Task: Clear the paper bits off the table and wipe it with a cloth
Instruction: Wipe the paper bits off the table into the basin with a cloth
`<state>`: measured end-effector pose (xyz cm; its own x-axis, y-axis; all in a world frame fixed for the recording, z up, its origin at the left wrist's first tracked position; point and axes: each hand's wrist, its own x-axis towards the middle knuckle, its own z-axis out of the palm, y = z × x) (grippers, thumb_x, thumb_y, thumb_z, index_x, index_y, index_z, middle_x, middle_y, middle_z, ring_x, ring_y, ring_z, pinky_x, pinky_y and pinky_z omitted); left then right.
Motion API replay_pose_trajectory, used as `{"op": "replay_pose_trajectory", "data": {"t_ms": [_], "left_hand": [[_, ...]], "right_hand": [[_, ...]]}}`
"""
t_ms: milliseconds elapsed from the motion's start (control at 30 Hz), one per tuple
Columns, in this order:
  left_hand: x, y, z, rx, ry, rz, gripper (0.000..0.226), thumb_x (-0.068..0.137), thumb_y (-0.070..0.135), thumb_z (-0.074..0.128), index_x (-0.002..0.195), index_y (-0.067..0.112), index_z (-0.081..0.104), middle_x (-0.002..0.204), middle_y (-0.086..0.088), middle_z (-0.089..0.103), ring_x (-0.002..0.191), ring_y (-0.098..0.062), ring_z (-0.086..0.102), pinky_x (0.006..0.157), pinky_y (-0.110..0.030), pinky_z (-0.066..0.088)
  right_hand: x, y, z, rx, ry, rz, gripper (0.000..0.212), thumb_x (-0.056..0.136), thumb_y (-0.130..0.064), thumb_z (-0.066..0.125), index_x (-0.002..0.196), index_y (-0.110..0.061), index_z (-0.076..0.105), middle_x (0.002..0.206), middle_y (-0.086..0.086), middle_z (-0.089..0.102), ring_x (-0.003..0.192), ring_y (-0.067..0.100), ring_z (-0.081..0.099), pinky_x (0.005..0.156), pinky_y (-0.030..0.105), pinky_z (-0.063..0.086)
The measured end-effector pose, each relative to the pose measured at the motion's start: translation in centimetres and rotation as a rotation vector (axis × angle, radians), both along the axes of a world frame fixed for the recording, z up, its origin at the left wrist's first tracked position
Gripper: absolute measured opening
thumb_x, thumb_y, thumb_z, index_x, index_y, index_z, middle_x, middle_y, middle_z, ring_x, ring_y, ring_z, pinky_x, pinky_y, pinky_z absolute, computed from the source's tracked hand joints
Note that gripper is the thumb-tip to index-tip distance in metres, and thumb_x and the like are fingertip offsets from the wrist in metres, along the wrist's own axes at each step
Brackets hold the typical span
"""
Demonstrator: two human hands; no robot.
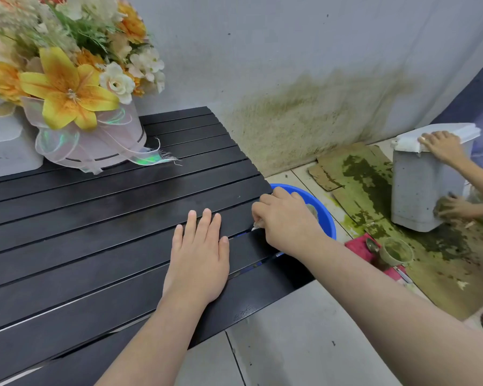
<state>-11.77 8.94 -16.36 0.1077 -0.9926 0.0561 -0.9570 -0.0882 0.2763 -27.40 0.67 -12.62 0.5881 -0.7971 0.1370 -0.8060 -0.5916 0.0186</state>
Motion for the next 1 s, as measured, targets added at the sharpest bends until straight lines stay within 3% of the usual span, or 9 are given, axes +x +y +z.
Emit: {"op": "replay_pose_trajectory", "data": {"t_ms": [100, 200, 300, 367, 467, 633, 800, 1000], "left_hand": [[0.1, 0.0, -0.1, -0.001, 0.007, 0.003, 0.053, 0.097, 0.037, 0.015, 0.147, 0.021, 0.009, 0.159, 0.004, 0.005, 0.145, -0.019, -0.005, 0.117, -0.038, -0.001], [0.1, 0.1, -0.1, -0.001, 0.030, 0.008, 0.054, 0.097, 0.037, 0.015, 0.148, 0.021, 0.007, 0.159, 0.004, 0.003, 0.145, -0.018, -0.007, 0.117, -0.037, -0.003], [0.1, 0.0, -0.1, -0.005, 0.037, 0.003, 0.054, 0.097, 0.037, 0.014, 0.148, 0.021, 0.006, 0.159, 0.004, 0.002, 0.145, -0.017, -0.008, 0.117, -0.037, -0.003], [0.1, 0.0, -0.2, -0.007, 0.027, 0.002, 0.054, 0.097, 0.037, 0.014, 0.148, 0.021, 0.007, 0.159, 0.004, 0.002, 0.145, -0.018, -0.008, 0.117, -0.037, -0.003], [0.1, 0.0, -0.2, -0.012, 0.024, 0.005, 0.053, 0.097, 0.036, 0.015, 0.148, 0.021, 0.008, 0.159, 0.003, 0.003, 0.145, -0.018, -0.007, 0.117, -0.037, -0.003], [0.2, 0.1, 0.0, -0.012, 0.062, 0.000, 0.052, 0.097, 0.029, 0.019, 0.148, 0.019, 0.008, 0.159, 0.003, 0.002, 0.145, -0.017, -0.007, 0.117, -0.037, -0.004], [0.1, 0.2, 0.1, -0.014, 0.053, -0.009, 0.052, 0.097, 0.029, 0.018, 0.148, 0.019, 0.007, 0.159, 0.002, 0.001, 0.145, -0.018, -0.008, 0.117, -0.037, -0.004], [0.3, 0.2, 0.1, -0.015, 0.054, -0.007, 0.052, 0.097, 0.029, 0.019, 0.147, 0.019, 0.008, 0.159, 0.003, 0.002, 0.145, -0.018, -0.007, 0.117, -0.037, -0.004]], "right_hand": [[0.1, 0.0, -0.2, 0.119, -0.102, 0.000, 0.005, 0.086, -0.019, 0.056, 0.085, -0.024, 0.055, 0.094, -0.006, 0.057, 0.083, 0.014, 0.032, 0.071, 0.031, 0.034], [-1.6, -0.7, 0.5, 0.289, -0.396, -0.113, 0.010, 0.086, -0.028, 0.061, 0.080, -0.021, 0.059, 0.089, -0.005, 0.060, 0.089, 0.018, 0.041, 0.079, 0.036, 0.040], [-2.7, -1.0, 0.5, 0.073, -0.163, -0.168, 0.003, 0.087, -0.022, 0.058, 0.086, -0.020, 0.060, 0.093, -0.004, 0.061, 0.092, 0.021, 0.042, 0.074, 0.032, 0.033], [-2.3, -0.6, 0.1, 0.024, -0.026, -0.175, 0.009, 0.085, -0.016, 0.055, 0.090, -0.023, 0.058, 0.096, -0.006, 0.058, 0.095, 0.021, 0.042, 0.072, 0.031, 0.028], [-0.4, 0.5, -0.1, 0.004, -0.035, -0.117, 0.018, 0.081, -0.010, 0.052, 0.092, -0.023, 0.057, 0.098, -0.004, 0.057, 0.096, 0.023, 0.042, 0.071, 0.032, 0.026], [2.3, 1.7, -0.1, 0.029, -0.054, 0.062, 0.014, 0.082, -0.013, 0.053, 0.092, -0.022, 0.057, 0.099, -0.003, 0.056, 0.096, 0.024, 0.042, 0.070, 0.033, 0.023], [-0.2, 0.0, 0.7, 0.084, -0.018, -0.061, 0.018, 0.083, -0.012, 0.053, 0.083, -0.029, 0.047, 0.096, -0.008, 0.053, 0.095, 0.019, 0.041, 0.072, 0.030, 0.025], [1.5, 0.5, 0.2, 0.128, -0.053, 0.041, 0.019, 0.084, -0.015, 0.055, 0.078, -0.028, 0.043, 0.090, -0.008, 0.051, 0.083, 0.015, 0.029, 0.070, 0.031, 0.023]]}}
